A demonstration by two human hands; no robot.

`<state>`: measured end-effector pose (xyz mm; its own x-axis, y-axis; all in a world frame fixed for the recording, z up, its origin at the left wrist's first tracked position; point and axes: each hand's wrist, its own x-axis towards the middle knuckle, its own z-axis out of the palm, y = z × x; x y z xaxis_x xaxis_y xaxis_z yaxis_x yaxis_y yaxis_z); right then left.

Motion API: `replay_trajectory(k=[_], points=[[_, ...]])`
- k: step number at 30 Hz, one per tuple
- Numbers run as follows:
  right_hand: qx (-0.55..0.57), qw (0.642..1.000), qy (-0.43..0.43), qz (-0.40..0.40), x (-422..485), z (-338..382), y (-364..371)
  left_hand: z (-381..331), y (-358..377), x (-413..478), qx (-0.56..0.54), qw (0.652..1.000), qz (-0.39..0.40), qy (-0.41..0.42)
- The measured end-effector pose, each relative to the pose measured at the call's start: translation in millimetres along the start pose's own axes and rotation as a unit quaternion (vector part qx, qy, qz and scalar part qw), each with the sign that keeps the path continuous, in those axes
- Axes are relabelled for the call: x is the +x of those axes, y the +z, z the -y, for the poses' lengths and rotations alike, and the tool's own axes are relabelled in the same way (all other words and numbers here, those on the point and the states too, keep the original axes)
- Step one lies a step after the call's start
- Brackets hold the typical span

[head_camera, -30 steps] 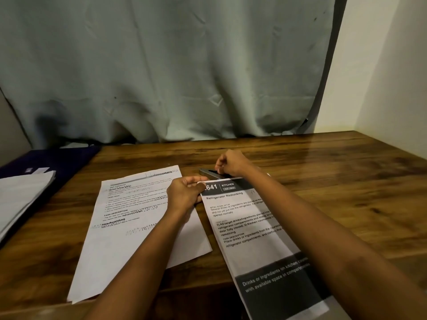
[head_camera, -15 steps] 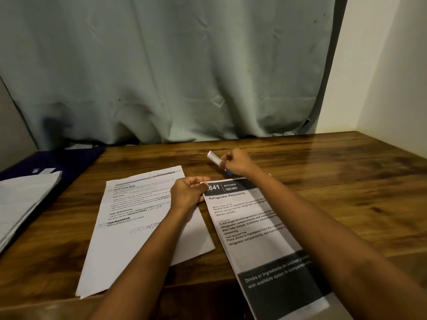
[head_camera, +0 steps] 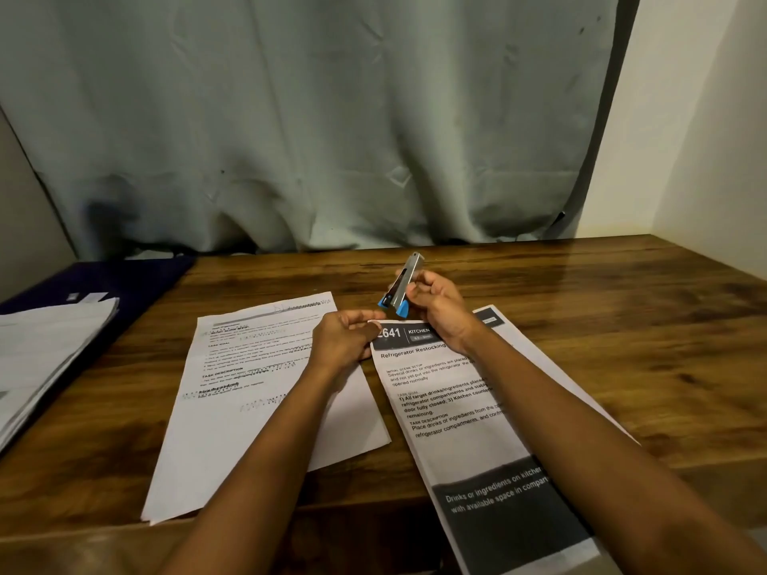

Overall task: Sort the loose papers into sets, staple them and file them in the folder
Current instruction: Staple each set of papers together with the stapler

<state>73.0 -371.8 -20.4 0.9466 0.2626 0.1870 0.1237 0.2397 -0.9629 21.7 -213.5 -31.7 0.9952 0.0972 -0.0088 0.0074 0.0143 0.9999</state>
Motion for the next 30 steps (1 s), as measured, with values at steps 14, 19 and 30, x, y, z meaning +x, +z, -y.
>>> replay_trajectory(k=[14,19,30], points=[[-0.126,0.991,-0.003,0.033,-9,6,5,-12,-2,-14,0.055,0.994,-0.066,0.073],[-0.171,0.984,0.006,0.047,-9,7,6,-12,-2,-15,0.091,0.989,-0.076,0.087],[-0.202,0.977,0.035,0.056,-9,7,7,-13,-2,-15,0.099,0.987,-0.075,0.099]])
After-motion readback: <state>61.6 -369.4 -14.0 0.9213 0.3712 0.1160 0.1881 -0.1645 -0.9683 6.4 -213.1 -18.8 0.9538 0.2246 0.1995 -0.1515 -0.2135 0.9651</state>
